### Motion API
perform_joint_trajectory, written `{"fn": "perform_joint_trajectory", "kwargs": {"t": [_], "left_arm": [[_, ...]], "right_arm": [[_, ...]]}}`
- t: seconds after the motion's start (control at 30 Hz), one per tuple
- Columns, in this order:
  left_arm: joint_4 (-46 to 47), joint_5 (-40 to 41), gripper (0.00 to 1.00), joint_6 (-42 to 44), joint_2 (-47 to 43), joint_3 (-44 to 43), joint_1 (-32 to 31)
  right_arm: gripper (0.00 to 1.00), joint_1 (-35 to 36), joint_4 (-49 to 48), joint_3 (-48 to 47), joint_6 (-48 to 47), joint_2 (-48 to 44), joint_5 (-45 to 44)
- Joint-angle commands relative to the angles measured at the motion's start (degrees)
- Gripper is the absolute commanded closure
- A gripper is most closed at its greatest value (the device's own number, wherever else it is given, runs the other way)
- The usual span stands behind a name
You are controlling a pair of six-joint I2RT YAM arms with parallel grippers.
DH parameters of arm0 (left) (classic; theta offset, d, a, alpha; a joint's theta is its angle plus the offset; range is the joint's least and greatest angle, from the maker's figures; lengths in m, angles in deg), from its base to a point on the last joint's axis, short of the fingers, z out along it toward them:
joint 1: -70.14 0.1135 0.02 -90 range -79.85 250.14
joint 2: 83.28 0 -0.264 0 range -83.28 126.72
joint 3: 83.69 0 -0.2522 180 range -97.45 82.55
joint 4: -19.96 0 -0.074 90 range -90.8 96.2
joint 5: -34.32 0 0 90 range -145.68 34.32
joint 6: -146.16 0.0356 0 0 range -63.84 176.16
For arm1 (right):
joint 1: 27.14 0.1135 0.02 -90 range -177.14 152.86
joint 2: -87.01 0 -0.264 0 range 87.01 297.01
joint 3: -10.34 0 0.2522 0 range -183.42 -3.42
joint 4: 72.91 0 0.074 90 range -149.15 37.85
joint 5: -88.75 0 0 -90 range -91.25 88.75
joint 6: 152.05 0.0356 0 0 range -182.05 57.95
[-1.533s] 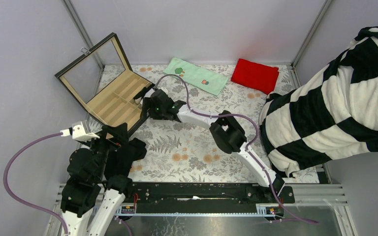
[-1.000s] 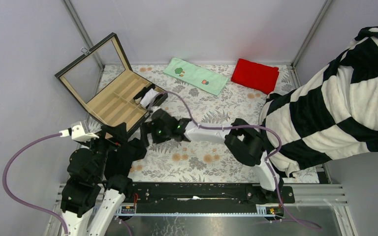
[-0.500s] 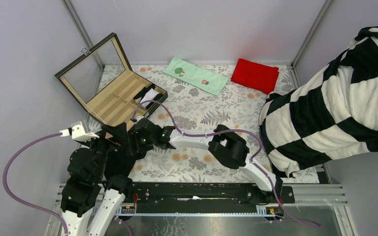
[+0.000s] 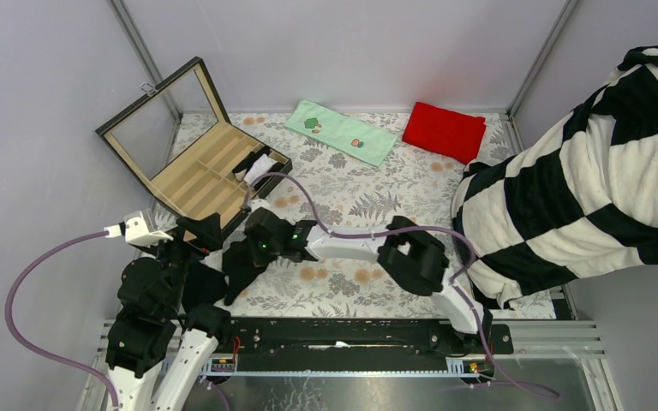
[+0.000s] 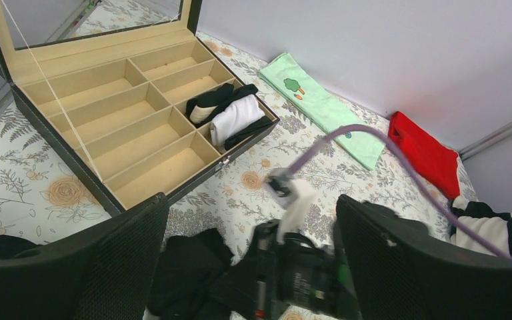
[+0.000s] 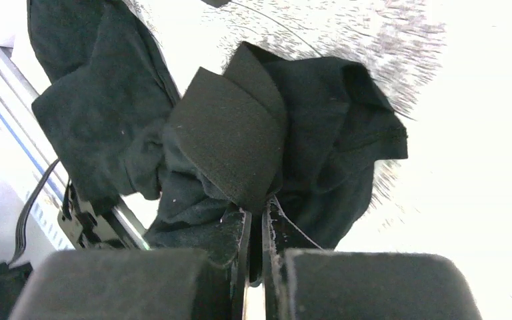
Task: Roll the underwear
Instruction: Move the underwear to the center of the board.
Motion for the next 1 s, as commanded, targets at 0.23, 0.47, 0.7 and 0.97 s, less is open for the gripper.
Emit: {"fn": "perform_joint_trajectory", "kwargs": {"t": [0.23, 0.47, 0.7, 0.97], "left_arm": [[1.7, 1.5, 0.01, 0.0, 1.0, 0.3, 0.5], [1.7, 1.5, 0.01, 0.0, 0.9, 0.3, 0.6], [1.7, 1.7, 0.01, 0.0, 0.9, 0.3, 0.6], [1.5, 2.5, 0.01, -0.3, 0.9, 0.2, 0.6]], "right_arm": [[1.00, -0.9, 4.7, 27.5, -9.6, -40.8, -20.7], [1.00, -1.0, 26.6, 25.4, -16.8, -56.8, -34.6], [0.99, -1.0, 47.4, 16.4, -14.4, -54.7, -46.4], [0.62, 2.7, 41.2, 16.5, -18.0, -36.9, -26.9]]}}
